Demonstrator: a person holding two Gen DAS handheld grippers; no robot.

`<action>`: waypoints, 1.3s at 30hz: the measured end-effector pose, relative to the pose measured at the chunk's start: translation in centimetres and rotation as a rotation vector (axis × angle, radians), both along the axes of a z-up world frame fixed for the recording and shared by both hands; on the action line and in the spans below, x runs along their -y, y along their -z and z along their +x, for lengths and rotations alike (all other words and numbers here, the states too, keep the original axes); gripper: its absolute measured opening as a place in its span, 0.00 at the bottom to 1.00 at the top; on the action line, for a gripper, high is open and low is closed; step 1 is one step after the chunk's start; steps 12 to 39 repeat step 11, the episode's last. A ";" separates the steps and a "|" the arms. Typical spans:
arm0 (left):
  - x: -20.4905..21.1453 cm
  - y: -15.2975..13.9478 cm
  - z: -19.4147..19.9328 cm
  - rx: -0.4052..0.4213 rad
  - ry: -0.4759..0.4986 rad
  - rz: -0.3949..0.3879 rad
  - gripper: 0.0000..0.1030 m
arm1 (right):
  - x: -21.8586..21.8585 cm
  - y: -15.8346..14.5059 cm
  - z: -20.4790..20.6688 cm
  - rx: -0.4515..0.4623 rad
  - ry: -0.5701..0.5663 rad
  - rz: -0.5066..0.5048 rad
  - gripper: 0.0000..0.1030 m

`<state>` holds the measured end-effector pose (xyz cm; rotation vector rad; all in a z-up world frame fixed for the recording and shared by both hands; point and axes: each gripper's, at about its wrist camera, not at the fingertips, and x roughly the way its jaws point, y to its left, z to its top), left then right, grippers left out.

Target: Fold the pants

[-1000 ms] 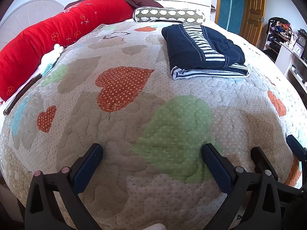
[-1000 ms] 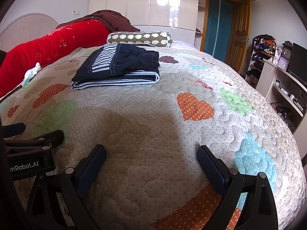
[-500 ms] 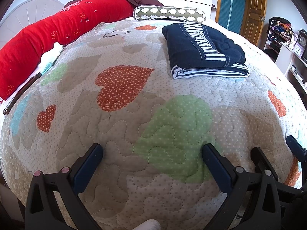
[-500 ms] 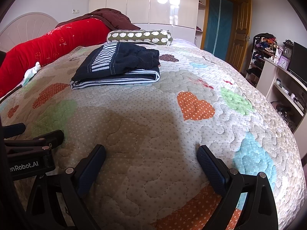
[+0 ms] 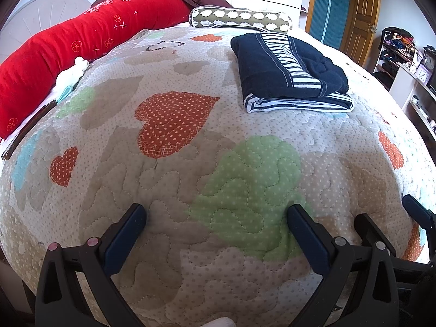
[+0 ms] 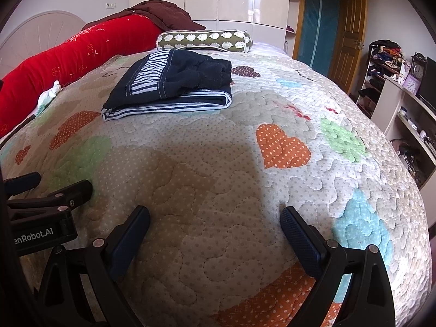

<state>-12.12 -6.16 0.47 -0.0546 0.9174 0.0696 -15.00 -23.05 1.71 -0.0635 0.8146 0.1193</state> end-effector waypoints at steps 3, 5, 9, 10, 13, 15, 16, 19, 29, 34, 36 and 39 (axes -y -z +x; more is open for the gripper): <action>0.2 0.0 -0.1 0.002 0.005 0.009 1.00 | 0.5 -0.4 0.2 -0.029 -0.017 0.027 0.96; 0.2 0.0 0.0 -0.001 0.007 0.007 1.00 | 1.2 -0.7 0.3 -0.052 -0.018 0.056 0.96; 0.3 0.0 0.0 -0.010 0.010 0.006 1.00 | 2.2 -1.0 0.3 -0.064 0.021 0.086 0.96; 0.3 0.0 0.0 -0.010 0.010 0.007 1.00 | 2.4 -1.0 0.3 -0.064 0.027 0.097 0.96; 0.3 0.0 0.0 -0.010 0.009 0.007 1.00 | 2.4 -1.0 0.2 -0.066 0.029 0.102 0.96; 0.3 0.0 0.0 -0.010 0.009 0.007 1.00 | 2.4 -1.0 0.2 -0.066 0.029 0.102 0.96; 0.3 0.0 0.0 -0.010 0.009 0.007 1.00 | 2.4 -1.0 0.2 -0.066 0.029 0.102 0.96; 0.3 0.0 0.0 -0.010 0.009 0.007 1.00 | 2.4 -1.0 0.2 -0.066 0.029 0.102 0.96; 0.3 0.0 0.0 -0.010 0.009 0.007 1.00 | 2.4 -1.0 0.2 -0.066 0.029 0.102 0.96; 0.3 0.0 0.0 -0.010 0.009 0.007 1.00 | 2.4 -1.0 0.2 -0.066 0.029 0.102 0.96; 0.3 0.0 0.0 -0.010 0.009 0.007 1.00 | 2.4 -1.0 0.2 -0.066 0.029 0.102 0.96; 0.3 0.0 0.0 -0.010 0.009 0.007 1.00 | 2.4 -1.0 0.2 -0.066 0.029 0.102 0.96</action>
